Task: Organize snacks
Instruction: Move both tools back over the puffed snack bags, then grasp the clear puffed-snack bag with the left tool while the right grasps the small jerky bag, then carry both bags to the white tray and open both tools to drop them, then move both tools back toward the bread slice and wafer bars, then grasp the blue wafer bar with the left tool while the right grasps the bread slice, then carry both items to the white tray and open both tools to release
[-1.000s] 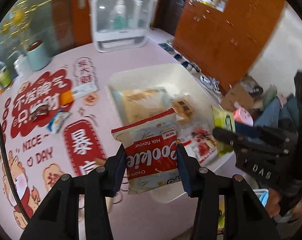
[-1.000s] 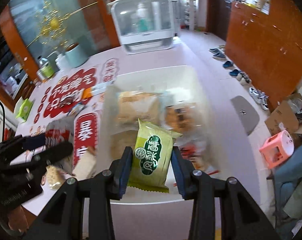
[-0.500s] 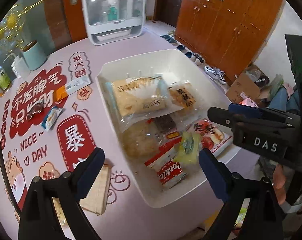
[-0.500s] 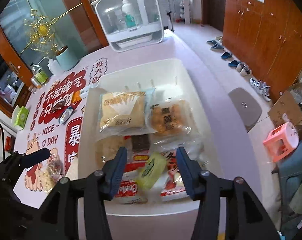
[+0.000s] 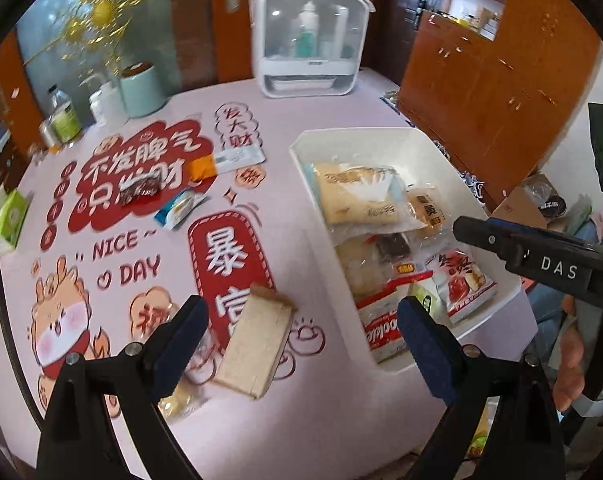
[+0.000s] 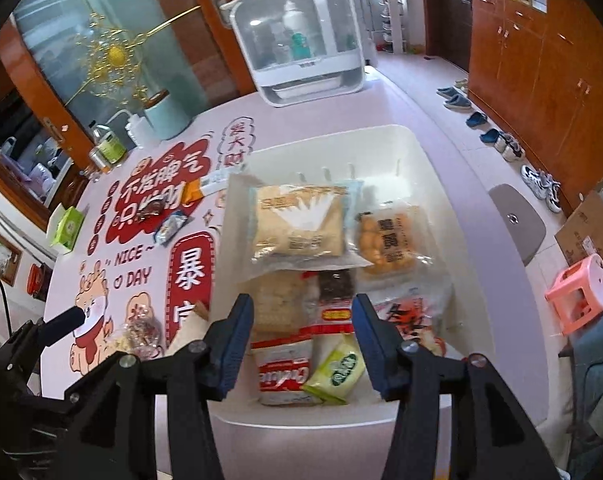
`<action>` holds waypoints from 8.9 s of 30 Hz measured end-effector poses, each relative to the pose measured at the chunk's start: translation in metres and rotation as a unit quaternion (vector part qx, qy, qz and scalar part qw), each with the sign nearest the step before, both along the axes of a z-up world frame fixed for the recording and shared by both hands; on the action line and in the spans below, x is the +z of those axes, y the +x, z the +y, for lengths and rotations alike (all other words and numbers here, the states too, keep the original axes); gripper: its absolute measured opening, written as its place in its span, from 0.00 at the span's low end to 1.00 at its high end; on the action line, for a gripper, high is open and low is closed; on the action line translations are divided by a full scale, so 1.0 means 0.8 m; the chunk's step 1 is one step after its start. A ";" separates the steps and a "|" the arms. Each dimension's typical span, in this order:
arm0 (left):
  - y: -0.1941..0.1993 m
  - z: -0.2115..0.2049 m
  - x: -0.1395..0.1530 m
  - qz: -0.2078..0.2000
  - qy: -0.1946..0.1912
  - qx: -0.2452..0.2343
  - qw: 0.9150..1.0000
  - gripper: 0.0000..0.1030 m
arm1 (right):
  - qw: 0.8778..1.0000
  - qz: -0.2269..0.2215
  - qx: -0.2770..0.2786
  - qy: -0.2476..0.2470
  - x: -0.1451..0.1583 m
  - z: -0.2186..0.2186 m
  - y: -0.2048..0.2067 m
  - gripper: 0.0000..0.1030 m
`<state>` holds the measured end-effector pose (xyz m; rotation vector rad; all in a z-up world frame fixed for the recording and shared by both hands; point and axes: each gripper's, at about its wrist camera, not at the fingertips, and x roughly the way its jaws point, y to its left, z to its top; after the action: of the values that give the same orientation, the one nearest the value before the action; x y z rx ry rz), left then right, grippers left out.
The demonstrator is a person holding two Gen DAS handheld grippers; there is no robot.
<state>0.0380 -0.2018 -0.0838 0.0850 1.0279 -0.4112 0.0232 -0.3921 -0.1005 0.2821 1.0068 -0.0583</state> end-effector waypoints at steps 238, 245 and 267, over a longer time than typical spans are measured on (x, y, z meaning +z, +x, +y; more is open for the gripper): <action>0.108 0.042 0.028 0.043 0.052 -0.253 0.965 0.24 | 0.995 0.015 -0.088 -0.042 -0.004 0.137 0.006 0.53; 0.106 -0.089 0.055 0.019 0.043 -0.237 0.970 0.24 | 0.993 -0.015 -0.094 -0.070 0.036 0.026 -0.006 0.54; 0.157 -0.242 0.021 0.023 0.039 -0.173 0.984 0.85 | 0.995 0.033 -0.053 -0.072 -0.003 -0.091 0.040 0.76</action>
<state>0.1639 -0.3952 -0.0671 0.3302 1.0765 -0.6913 0.0555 -0.4650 -0.1026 0.2018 1.0463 -0.2377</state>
